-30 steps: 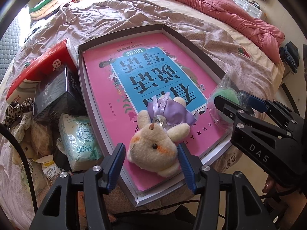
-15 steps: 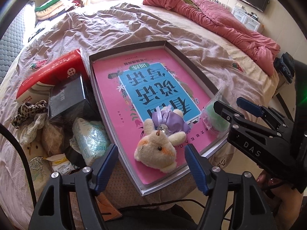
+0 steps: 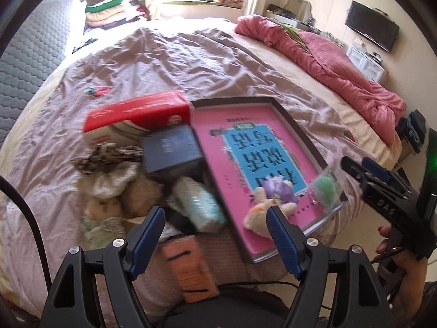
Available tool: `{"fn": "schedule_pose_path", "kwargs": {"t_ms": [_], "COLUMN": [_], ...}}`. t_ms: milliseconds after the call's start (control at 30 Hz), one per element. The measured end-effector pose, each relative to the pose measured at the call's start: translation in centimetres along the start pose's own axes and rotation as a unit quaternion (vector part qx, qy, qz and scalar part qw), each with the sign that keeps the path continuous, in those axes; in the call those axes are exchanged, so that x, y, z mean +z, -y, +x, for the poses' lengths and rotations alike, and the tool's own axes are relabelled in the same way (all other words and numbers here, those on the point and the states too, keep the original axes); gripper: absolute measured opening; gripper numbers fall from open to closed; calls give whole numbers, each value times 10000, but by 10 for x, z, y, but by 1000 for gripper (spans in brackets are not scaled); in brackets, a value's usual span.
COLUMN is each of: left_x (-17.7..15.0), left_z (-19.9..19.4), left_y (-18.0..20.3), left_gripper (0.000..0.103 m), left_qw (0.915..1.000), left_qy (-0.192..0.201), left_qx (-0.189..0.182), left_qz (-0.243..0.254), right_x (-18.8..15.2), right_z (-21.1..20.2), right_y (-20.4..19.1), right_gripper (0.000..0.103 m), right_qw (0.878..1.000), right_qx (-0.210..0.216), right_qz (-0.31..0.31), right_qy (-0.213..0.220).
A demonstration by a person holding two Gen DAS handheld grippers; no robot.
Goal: Organize soft objects
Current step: 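Open both tools to release the bear and sponge bag on the tray, then grasp the tissue pack with the left tool while the right tool grasps the pink mask bag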
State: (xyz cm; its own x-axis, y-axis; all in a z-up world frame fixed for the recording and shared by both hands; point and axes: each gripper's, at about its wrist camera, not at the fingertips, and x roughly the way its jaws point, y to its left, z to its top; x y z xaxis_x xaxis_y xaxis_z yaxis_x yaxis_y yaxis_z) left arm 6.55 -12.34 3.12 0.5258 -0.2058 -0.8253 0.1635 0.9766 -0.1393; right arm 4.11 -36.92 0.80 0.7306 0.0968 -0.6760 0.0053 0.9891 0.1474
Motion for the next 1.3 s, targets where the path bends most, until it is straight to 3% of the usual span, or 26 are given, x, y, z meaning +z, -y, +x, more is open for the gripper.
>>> {"fn": "schedule_pose_path", "kwargs": {"t_ms": [233,400,700,1000,1300], "left_x": [-3,-15,-35,-51,-62], "left_z": [-25,-35,-31,0,43], "left_y": [-75,-125,-170,-163,-160], "left_gripper": [76,76,76,76,76], "left_qw": [9967,9912,9851,9858,9814], "left_qy": [179,225,93,-288,-764], "left_qx": [285,611,681,619,700], "left_qz": [-734,-1156,-1578,-1535,-1613], "right_x": [12,3,-24,-50,-74], "right_z": [-20,-20,-13,8,41], "right_y": [-39,-85,-146,-185,-222], "right_gripper": [73,73,73,73,73], "right_qw": [9971,9889,9718,9547,9397], "right_qx": [732,1349,1932,1985,1657], "right_qz": [-191,-588,-1091,-1562,-1908], "right_qy": [90,-219,-795,-1574,-2303]}}
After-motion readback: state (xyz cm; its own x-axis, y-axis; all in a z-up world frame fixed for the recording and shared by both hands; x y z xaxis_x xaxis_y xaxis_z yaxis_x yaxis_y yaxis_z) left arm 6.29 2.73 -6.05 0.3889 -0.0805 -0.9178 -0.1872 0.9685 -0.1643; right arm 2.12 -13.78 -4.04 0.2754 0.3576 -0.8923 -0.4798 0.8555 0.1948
